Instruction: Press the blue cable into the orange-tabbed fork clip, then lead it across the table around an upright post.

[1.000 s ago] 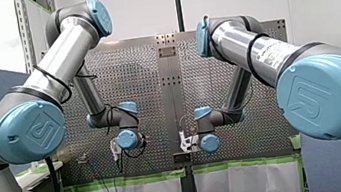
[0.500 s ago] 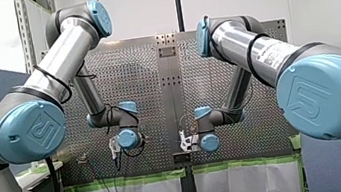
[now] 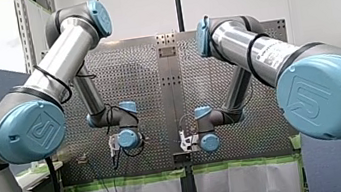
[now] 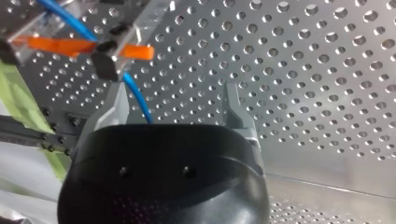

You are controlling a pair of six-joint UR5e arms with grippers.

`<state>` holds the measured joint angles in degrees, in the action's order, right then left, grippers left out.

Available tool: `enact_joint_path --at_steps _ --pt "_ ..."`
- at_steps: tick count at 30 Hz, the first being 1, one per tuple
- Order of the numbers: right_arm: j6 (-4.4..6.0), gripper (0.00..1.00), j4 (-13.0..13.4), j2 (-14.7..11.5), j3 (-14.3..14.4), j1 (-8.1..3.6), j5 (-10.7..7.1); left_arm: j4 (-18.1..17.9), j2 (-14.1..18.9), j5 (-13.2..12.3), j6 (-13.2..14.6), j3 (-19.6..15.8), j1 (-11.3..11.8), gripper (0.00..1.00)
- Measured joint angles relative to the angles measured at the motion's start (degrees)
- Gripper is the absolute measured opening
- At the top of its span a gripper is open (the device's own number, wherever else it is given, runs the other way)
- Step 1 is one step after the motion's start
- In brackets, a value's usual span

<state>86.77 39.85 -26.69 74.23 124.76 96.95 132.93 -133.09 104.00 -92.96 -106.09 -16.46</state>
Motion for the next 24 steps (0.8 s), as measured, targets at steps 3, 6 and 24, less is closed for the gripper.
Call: enact_joint_path --at_steps 3,6,24 --pt "0.0 0.0 -0.1 0.0 0.0 -0.01 0.0 0.0 0.0 0.1 0.1 0.0 0.0 1.0" --pt "0.0 0.0 -0.1 0.0 0.0 0.0 0.0 0.0 0.0 0.2 0.1 0.0 0.0 1.0" --pt "0.0 0.0 -0.4 0.0 0.0 0.0 -0.17 0.1 0.0 1.0 -0.3 0.0 0.0 0.07"
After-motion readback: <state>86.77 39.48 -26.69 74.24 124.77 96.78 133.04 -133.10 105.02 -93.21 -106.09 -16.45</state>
